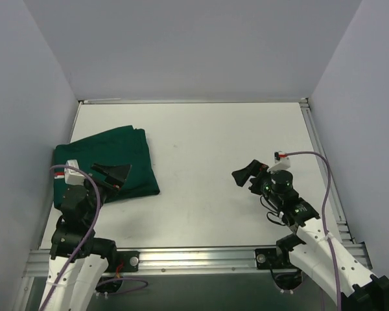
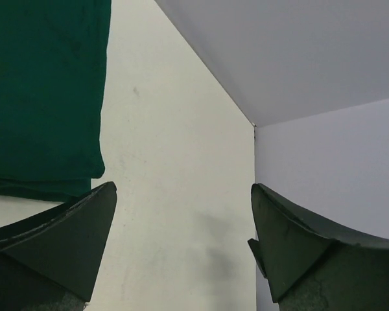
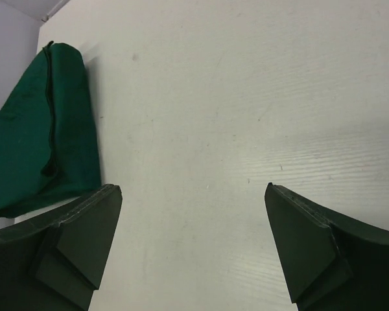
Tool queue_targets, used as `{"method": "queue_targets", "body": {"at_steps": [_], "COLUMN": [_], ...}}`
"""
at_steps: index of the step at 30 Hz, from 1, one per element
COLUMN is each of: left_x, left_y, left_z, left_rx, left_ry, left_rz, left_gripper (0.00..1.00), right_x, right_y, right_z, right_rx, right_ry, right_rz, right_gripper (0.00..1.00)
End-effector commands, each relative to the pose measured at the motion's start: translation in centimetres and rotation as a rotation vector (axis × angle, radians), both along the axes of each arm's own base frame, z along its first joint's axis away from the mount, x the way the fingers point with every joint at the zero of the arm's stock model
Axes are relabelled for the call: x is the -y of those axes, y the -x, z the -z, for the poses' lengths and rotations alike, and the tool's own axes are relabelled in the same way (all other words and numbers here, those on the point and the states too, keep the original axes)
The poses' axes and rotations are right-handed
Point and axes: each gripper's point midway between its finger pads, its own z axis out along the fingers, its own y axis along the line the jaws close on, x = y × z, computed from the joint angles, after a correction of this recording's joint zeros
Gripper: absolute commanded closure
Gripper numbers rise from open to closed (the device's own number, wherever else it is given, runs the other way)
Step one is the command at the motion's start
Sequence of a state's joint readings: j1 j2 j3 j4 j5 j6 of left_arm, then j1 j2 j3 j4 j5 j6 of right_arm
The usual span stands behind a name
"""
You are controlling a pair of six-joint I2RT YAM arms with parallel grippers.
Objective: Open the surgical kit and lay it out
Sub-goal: Move the surgical kit at the center of the board.
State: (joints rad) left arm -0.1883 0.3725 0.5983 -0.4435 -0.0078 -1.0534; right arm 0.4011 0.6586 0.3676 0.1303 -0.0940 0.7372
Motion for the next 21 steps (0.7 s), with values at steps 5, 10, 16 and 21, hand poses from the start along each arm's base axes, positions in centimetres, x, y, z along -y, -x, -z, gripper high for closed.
{"method": "queue_targets", "body": {"at_steps": [5,10,16,21], "left_x": [1.1,0.4,-0.1,0.0], "left_y": [0.4,-0.8,-1.0,-0.3], "left_z": [-2.8,-3.1,-2.5,-2.7], "left_rx": [0.193,0.053,-0.062,-0.037], "left_ry": [-0.101,-0.254,-0.348,-0.339], "left_rz": [0.112,0.118,0.14,0.147], "left_gripper": [0.06,0.06,0.06,0.06], "right_x": [-5.3,-11.6,-20.8,-28.0], "right_y": [-5.3,-9.3,-12.9,-14.0], "right_z": [-3.5,-2.7,-2.3,-3.6], "right_rx": [0.116,0.107,0.146,0.204], "right_ry": [0.033,0.053,0.079,0.019], "right_rz": [-0.204,-0.339,-0.519,-0.674], "right_gripper": [0.02,0.06,0.06,0.06]}}
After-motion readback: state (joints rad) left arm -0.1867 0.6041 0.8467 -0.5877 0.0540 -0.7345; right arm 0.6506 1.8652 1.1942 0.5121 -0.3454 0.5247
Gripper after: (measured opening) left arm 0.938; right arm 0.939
